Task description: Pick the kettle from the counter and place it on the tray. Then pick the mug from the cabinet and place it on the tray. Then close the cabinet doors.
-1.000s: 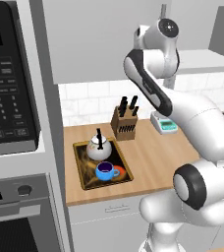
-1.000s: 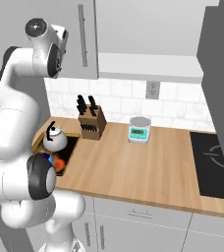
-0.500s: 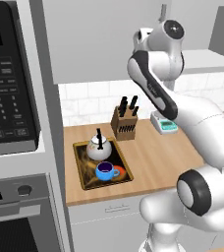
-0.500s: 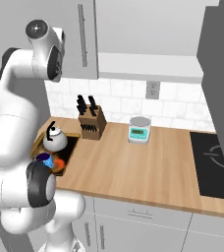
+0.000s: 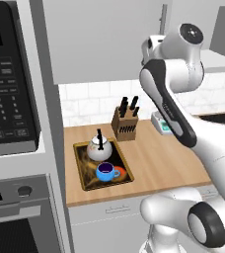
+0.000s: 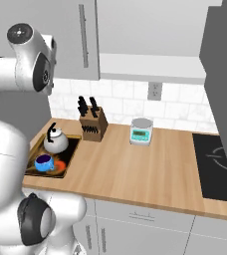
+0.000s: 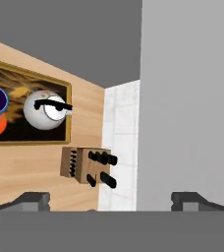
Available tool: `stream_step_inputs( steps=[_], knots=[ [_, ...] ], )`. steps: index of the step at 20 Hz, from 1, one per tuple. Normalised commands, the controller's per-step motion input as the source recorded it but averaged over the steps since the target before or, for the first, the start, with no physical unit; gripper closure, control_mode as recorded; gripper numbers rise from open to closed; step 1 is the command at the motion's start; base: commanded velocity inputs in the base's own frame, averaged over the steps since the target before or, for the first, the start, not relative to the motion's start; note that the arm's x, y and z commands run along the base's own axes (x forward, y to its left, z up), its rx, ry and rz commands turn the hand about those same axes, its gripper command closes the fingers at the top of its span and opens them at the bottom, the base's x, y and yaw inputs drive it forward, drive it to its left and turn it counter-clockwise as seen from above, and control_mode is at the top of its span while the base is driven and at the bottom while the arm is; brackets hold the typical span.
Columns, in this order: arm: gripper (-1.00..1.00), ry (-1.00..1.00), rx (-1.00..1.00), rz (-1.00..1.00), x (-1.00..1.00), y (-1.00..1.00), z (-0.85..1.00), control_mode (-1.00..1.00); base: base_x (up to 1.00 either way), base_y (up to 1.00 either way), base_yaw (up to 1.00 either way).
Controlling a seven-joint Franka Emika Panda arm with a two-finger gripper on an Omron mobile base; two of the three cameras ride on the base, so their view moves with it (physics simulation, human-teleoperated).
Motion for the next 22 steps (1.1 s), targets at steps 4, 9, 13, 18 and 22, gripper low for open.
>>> stream_step_inputs(
  steps=[4, 9, 13, 18, 22],
  knots=[
    [-1.00, 0.10, 0.00, 0.03, -0.75, -0.09, 0.00, -1.00, 0.00, 0.00, 0.00],
    [-1.00, 0.08, 0.00, 0.02, -0.58, -0.17, -0.03, -1.00, 0.00, 0.00, 0.00],
    [-1.00, 0.27, 0.01, 0.00, -0.32, -0.23, -0.10, -1.00, 0.00, 0.00, 0.00],
    [-1.00, 0.18, 0.01, -0.05, -0.26, -0.43, -0.11, -1.00, 0.00, 0.00, 0.00],
    [-1.00, -0.02, 0.00, -0.38, -0.24, -0.66, -0.05, -1.00, 0.00, 0.00, 0.00]
  ],
)
